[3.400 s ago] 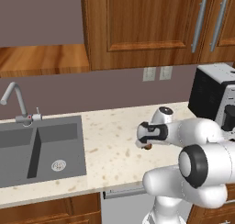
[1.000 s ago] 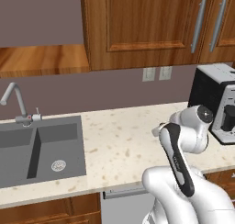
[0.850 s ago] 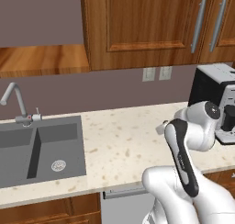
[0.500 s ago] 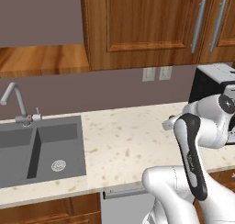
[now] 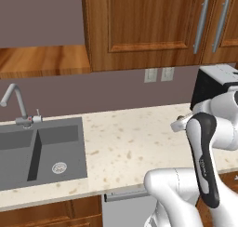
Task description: Gather the eggs and milk located in the vicinity of the sink area and place them right next to the bowl.
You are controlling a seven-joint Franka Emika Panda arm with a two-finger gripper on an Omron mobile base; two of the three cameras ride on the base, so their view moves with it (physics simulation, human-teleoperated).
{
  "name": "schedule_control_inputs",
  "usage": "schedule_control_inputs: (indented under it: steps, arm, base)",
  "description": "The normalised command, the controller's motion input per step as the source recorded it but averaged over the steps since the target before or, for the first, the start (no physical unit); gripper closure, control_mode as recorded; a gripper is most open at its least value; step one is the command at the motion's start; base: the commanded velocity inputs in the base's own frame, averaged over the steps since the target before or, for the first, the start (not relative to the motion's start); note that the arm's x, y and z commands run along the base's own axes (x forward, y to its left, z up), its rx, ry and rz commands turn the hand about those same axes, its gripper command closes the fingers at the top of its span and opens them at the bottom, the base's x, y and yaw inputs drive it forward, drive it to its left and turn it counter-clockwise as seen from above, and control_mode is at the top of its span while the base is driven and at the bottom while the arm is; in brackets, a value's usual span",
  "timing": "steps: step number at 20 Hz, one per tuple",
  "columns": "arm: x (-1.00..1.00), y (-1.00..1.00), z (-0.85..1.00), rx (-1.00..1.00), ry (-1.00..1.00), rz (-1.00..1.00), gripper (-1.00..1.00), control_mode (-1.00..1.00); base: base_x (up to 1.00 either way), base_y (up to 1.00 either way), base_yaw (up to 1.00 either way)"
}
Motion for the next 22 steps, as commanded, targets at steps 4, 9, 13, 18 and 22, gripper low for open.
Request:
schedule_control_inputs:
  steps: [4, 9, 13, 18, 22]
  arm:
    - [0.00, 0.03, -0.06, 0.00, -0.05, 0.00, 1.00, -1.00]
    - [0.00, 0.00, 0.00, 0.00, 0.00, 0.00, 1.00, 1.00]
    - [0.00, 0.00, 0.00, 0.00, 0.00, 0.00, 1.00, 1.00]
    - [0.00, 0.00, 0.00, 0.00, 0.00, 0.00, 1.00, 1.00]
    - [0.00, 0.00, 0.00, 0.00, 0.00, 0.00, 1.00, 1.00]
  base:
    - [0.00, 0.00, 0.00]
    - [-0.08, 0.00, 0.00]
    - [-0.62, 0.00, 0.00]
    - [-0.79, 0.00, 0.00]
    - [-0.38, 0.12, 0.00]
